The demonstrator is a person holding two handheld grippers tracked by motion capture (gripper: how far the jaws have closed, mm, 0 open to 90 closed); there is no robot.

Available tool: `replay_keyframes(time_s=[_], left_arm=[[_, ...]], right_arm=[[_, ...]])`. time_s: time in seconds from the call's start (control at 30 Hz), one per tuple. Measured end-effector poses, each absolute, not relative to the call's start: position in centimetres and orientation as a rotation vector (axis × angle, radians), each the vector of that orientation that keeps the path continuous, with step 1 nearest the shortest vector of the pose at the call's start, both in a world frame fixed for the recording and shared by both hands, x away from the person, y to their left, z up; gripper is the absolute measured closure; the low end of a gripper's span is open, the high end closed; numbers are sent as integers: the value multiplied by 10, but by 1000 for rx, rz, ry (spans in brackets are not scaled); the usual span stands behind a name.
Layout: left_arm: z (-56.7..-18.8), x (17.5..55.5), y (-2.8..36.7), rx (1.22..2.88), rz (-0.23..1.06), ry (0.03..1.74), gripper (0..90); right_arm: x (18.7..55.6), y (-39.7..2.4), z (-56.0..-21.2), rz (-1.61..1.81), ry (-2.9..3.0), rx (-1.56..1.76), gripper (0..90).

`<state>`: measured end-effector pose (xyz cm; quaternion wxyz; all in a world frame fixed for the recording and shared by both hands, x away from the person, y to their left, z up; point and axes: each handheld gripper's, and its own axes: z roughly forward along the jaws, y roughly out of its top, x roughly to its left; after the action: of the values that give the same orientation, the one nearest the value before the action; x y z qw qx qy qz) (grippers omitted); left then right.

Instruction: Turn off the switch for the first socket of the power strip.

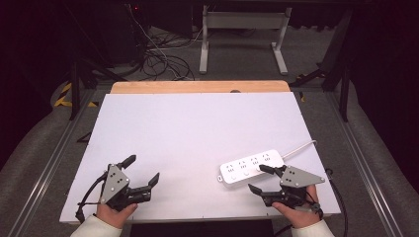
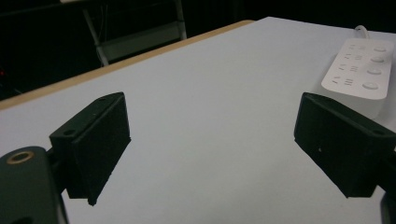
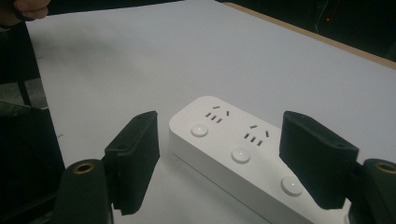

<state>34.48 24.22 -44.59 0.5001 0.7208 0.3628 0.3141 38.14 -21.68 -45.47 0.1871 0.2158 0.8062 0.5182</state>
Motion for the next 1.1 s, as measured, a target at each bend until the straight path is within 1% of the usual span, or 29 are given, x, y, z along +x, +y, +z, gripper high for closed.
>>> replay_keyframes(time_s=[0.1,0.3,0.43,0.57,0.83,1.0,1.1], left_arm=[[-445,344,243,1735,756,877,109],[-445,343,242,1744,791,853,109],[-445,341,242,1743,806,846,112],[-444,341,242,1745,811,843,116],[-442,340,244,1748,774,860,123],[-443,340,243,1757,802,856,125],[-443,340,243,1757,817,848,125]], right_arm=[[381,-216,-453,1460,2271,600,297],[381,-216,-452,1458,2271,599,314],[380,-215,-450,1447,2280,578,362],[380,-215,-449,1442,2282,568,383],[381,-214,-446,1433,2282,567,389],[382,-212,-441,1419,2296,551,395],[383,-212,-437,1390,2303,548,421]])
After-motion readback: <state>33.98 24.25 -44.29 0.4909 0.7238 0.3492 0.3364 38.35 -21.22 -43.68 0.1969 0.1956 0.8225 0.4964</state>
